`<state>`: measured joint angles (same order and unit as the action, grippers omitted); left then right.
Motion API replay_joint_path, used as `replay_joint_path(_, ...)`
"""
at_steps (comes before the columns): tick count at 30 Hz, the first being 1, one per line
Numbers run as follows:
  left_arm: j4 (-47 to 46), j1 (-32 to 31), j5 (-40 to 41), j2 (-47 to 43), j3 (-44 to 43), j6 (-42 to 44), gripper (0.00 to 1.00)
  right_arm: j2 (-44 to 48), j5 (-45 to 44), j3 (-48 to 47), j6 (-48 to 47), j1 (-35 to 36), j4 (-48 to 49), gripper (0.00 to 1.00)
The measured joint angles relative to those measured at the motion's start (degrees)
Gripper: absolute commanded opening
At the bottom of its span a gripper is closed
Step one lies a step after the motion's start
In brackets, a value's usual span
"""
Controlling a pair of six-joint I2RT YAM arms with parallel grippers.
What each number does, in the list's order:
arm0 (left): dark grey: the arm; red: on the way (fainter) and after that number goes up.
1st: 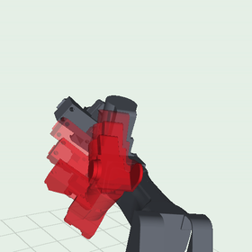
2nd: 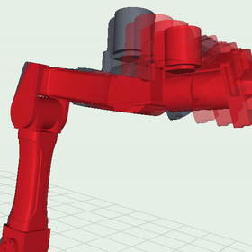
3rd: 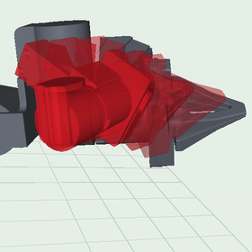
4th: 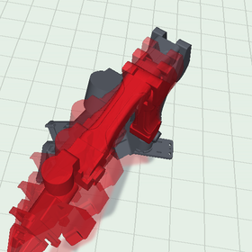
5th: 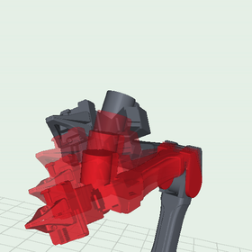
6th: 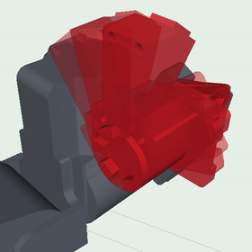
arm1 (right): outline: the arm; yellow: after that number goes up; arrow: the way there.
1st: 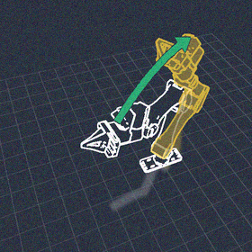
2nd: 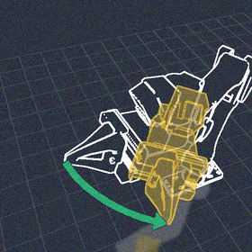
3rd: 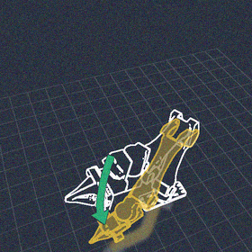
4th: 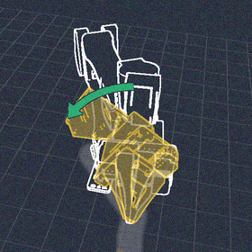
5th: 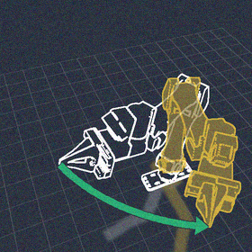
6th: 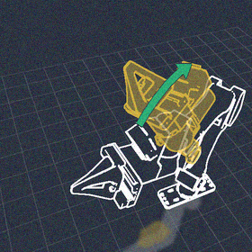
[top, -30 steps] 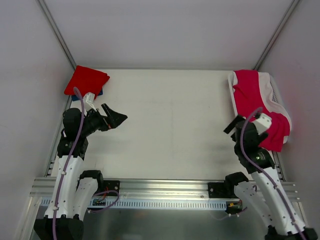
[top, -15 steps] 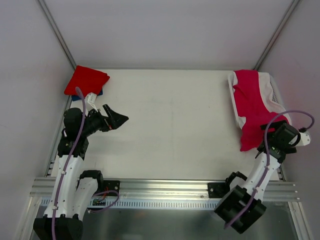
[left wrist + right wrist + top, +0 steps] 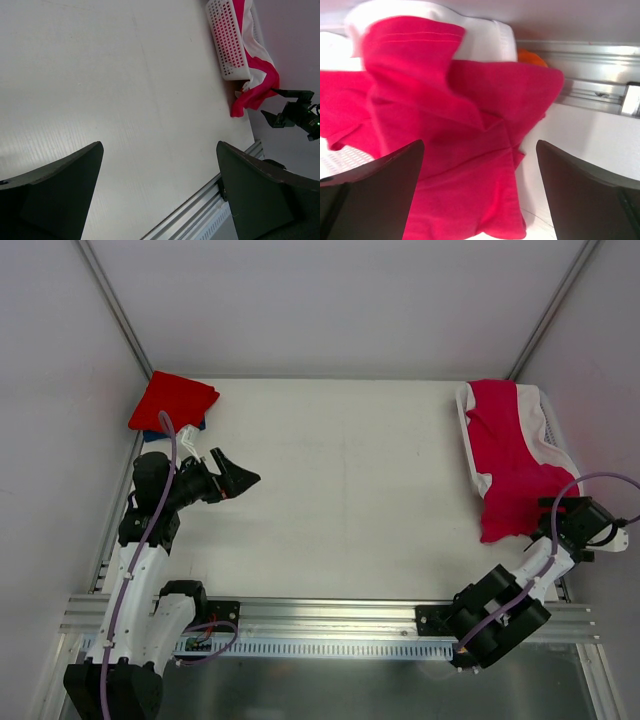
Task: Fold and stack the t-shirts
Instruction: Grab the tshirt from the pile
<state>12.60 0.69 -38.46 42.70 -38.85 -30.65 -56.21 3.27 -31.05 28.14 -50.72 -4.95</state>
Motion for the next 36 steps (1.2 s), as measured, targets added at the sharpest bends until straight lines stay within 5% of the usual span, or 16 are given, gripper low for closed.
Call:
replay_joint_path(7,0.0,-2.0,0.6,0.5,0.0,0.2,0.98,-4.5,-2.4,-0.3,0.7,-0.4,0.2,0.99)
replay_joint_path(10,0.1,-2.3,1.1,1.0,0.0,0.3,0.97,-6.3,-3.2,-1.1,0.9,-0.5,0.6,0.86)
replay_joint_path(12,0.2,-2.7,1.5,1.6,0.0,0.3,0.98,-7.5,-3.3,-1.4,1.1,-0.5,1.3,0.68)
replay_joint_path(16,0.2,-3.7,1.7,2.2,0.0,0.4,0.97,-9.8,-2.7,-2.1,2.0,-0.5,2.8,0.56)
replay_joint_path(19,0.2,-3.8,2.0,2.2,0.0,0.5,0.97,-11.5,-1.9,-3.5,2.3,-0.5,3.5,0.3)
replay_joint_path(20,0.2,-3.8,2.3,2.2,0.0,0.6,0.98,-12.2,-1.5,-4.1,2.5,-0.5,3.8,0.14)
replay_joint_path(22,0.3,-4.0,3.0,2.2,0.0,0.7,0.97,-13.2,-0.8,-4.9,3.1,-0.5,4.4,0.0)
replay_joint_path(36,0.9,-4.9,4.6,2.2,0.0,1.4,0.98,-12.6,0.0,-6.4,3.8,3.2,4.2,0.0)
